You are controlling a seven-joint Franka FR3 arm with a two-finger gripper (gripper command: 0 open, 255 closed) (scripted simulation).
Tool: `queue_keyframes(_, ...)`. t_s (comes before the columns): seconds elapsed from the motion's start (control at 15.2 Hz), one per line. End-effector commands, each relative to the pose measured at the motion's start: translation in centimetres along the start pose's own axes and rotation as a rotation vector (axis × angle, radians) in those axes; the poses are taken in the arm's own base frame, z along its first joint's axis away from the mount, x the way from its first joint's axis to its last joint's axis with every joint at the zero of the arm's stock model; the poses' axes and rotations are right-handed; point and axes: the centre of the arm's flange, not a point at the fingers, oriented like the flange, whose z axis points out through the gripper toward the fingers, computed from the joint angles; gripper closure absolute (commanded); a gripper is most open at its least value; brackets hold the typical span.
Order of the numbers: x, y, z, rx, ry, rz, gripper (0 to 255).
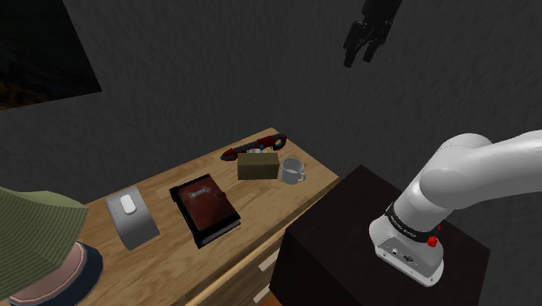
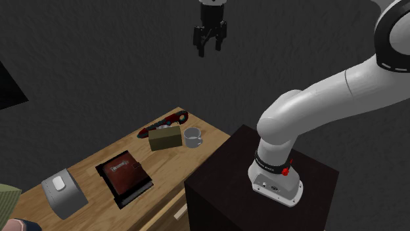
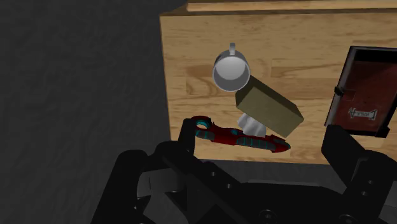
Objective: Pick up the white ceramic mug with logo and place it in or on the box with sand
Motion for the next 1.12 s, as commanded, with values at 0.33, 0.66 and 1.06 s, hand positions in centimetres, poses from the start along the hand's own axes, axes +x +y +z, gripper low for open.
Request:
queue_keyframes(0.33,1.3,-1.0,6.4,-0.004,-0.003,-0.002,0)
queue_keyframes(0.66,2.7,-2.0,12.8,-0.008,-0.005,-0.003,0)
queue_keyframes(1.06,4.2,-3.2,20.5,-0.013,-0.009,-0.005,0)
